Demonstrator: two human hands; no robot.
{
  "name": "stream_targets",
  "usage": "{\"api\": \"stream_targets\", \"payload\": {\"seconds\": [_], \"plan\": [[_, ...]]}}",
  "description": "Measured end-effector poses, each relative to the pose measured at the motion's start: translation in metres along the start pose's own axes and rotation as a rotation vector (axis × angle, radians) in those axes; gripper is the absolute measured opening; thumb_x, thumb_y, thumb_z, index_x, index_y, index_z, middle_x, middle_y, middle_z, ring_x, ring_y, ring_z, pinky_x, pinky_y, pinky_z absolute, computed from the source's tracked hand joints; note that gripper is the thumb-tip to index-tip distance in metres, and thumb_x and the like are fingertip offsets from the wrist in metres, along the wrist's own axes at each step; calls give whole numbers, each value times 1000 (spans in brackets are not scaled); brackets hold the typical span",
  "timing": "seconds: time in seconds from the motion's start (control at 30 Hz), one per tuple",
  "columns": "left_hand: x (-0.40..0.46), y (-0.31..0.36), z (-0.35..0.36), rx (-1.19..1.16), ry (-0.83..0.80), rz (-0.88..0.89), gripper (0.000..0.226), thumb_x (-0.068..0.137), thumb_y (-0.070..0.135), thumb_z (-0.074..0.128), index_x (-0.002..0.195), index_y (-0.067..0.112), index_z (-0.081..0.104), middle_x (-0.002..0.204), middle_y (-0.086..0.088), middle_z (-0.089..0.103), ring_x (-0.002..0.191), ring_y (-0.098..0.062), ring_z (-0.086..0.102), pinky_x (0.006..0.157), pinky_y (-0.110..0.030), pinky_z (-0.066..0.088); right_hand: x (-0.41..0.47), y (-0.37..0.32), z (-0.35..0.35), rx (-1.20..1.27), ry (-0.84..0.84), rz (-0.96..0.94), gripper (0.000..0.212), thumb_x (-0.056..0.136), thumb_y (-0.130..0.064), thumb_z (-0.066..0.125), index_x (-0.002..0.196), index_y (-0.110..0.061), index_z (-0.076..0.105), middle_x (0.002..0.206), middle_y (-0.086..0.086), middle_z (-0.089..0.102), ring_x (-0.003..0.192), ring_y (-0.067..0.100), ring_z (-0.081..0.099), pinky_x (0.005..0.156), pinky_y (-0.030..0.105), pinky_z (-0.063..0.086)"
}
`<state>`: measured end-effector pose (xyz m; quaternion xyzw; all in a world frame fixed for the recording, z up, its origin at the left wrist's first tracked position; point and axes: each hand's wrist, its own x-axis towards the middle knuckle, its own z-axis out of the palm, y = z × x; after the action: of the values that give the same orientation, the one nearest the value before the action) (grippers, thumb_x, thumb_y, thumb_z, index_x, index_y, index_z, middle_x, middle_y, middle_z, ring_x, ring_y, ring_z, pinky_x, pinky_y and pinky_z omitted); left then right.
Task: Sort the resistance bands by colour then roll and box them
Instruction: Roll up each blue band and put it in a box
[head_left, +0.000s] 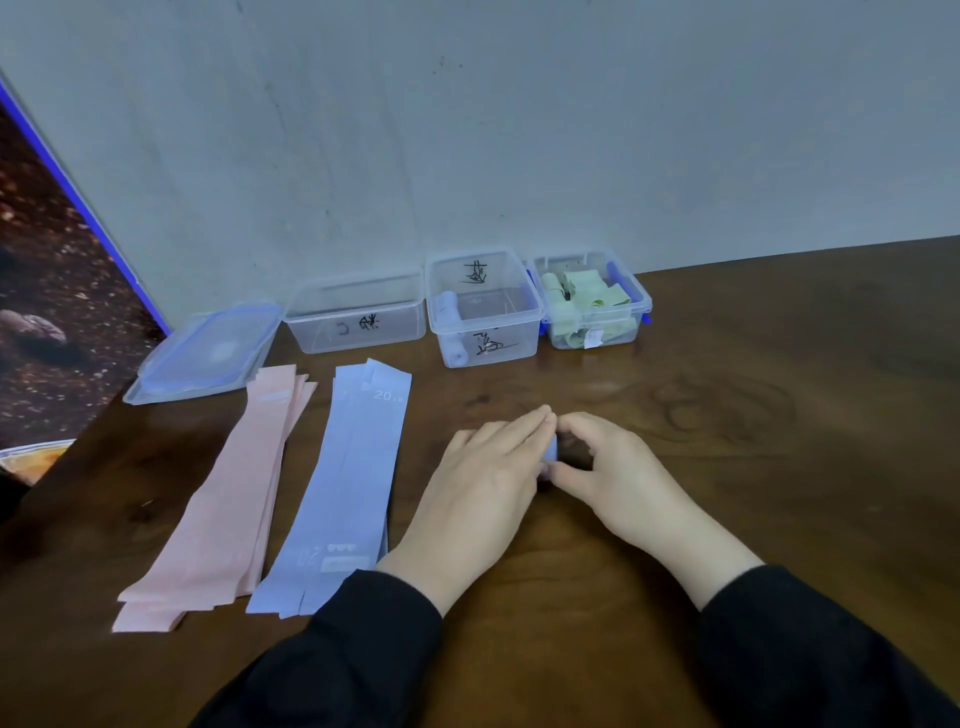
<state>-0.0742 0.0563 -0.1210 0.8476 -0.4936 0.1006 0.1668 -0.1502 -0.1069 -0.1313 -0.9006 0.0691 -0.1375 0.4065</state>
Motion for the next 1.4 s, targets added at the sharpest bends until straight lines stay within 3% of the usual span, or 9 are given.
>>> {"api": "stream_targets", "payload": {"seconds": [0.27,0.5,0.67,0.77,0.87,0.97,1.07,1.27,1.4], "plan": [[-3,-3,8,-2,88,1,49,92,9,66,139,21,59,145,4,56,127,-19,54,103,-42,46,-1,2,-2,54,-11,3,24,89,-32,75,109,-40,67,103,-22,70,102,-2,62,90,20,48],[-3,-2,10,-31,62,7,52,95,8,61,143,25,54,151,5,48,131,-20,48,105,-43,42,-3,0,-4,114,-7,13,18,91,-25,73,104,-35,69,96,-21,73,100,-2,66,89,18,49],[-9,-4,8,-256,139,-231,51,100,30,58,149,35,43,141,14,53,126,-3,47,104,-20,35,-4,-2,-1,129,22,39,28,89,-29,76,113,-39,66,101,-22,72,99,-6,64,81,4,41],[-11,-7,8,-302,138,-301,39,100,33,57,139,31,55,126,12,63,112,-2,54,94,-11,41,-6,-5,-1,89,15,28,39,92,-27,74,124,-42,58,101,-20,69,98,-7,61,81,4,42],[-11,-7,9,-358,147,-333,24,99,32,60,123,31,63,110,14,65,98,-2,58,84,-13,49,-9,-8,-1,30,4,-21,38,95,-23,71,126,-40,60,99,-26,64,96,-13,57,80,2,40],[-10,-7,7,-417,145,-388,21,98,34,61,119,34,60,106,18,63,95,0,59,79,-11,50,-10,-8,1,10,20,-38,34,96,-22,70,124,-39,62,100,-28,61,96,-9,57,79,5,42],[-9,-7,6,-445,142,-410,34,98,34,61,131,34,58,110,18,61,98,-1,59,85,-11,49,-7,-5,2,90,27,-11,39,94,-20,71,125,-41,62,106,-31,63,96,-2,61,83,11,45],[-8,-11,7,-539,131,-379,28,99,35,58,121,24,70,105,16,64,97,-1,59,80,-9,46,-3,-6,-3,401,-16,118,48,94,-9,69,135,-30,55,110,-11,75,101,7,70,96,25,51],[-8,-11,6,-650,110,-394,28,99,34,58,121,25,72,105,16,68,99,-1,61,80,-11,47,-4,-7,-1,458,-7,154,36,94,-5,68,121,-29,67,109,-7,75,91,13,73,95,31,56]]}}
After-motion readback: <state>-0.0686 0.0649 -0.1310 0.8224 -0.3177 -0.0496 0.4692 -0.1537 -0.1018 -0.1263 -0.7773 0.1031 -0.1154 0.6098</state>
